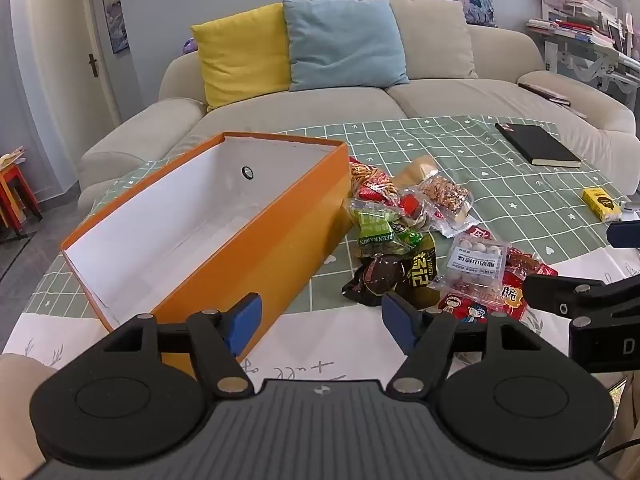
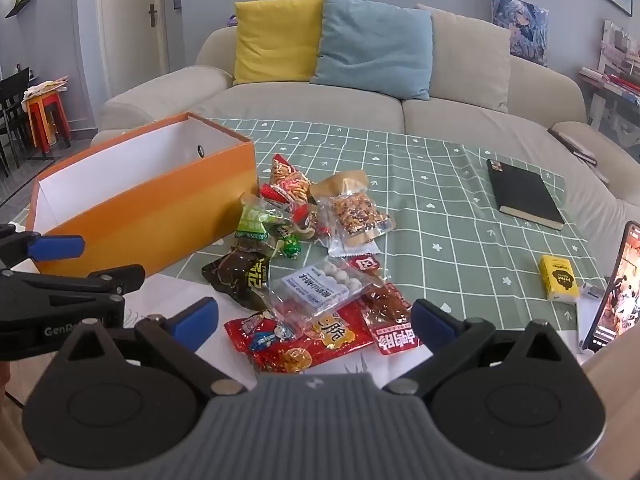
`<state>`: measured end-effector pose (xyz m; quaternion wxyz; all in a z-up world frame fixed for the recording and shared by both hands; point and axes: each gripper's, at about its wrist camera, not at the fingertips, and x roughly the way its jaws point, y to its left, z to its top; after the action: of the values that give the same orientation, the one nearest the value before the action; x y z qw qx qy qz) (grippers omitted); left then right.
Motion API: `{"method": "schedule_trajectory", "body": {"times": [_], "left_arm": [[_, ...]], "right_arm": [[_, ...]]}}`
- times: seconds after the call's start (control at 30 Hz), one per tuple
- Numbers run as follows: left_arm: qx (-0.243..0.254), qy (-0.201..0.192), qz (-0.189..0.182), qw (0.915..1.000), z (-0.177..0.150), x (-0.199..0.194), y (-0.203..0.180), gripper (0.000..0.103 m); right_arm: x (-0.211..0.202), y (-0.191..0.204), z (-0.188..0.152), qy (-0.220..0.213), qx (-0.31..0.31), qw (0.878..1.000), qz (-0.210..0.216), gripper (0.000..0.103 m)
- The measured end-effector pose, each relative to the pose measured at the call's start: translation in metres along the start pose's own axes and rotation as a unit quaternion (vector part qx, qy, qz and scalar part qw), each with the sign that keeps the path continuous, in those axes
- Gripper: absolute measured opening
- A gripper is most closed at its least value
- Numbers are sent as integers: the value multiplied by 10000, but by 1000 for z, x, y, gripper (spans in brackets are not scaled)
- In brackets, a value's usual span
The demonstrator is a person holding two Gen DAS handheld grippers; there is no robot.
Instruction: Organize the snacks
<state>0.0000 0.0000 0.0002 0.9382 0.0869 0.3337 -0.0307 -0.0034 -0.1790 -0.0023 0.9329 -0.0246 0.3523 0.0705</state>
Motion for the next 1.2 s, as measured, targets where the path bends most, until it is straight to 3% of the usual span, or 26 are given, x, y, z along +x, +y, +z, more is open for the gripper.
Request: {"method": "schedule_trajectory", "body": {"times": [1.2], "left_arm": [[-78,36,-49,10000,1,0,-1,81]], "right_arm": [[3,-2,-1,25,58,10000,31,99]]}}
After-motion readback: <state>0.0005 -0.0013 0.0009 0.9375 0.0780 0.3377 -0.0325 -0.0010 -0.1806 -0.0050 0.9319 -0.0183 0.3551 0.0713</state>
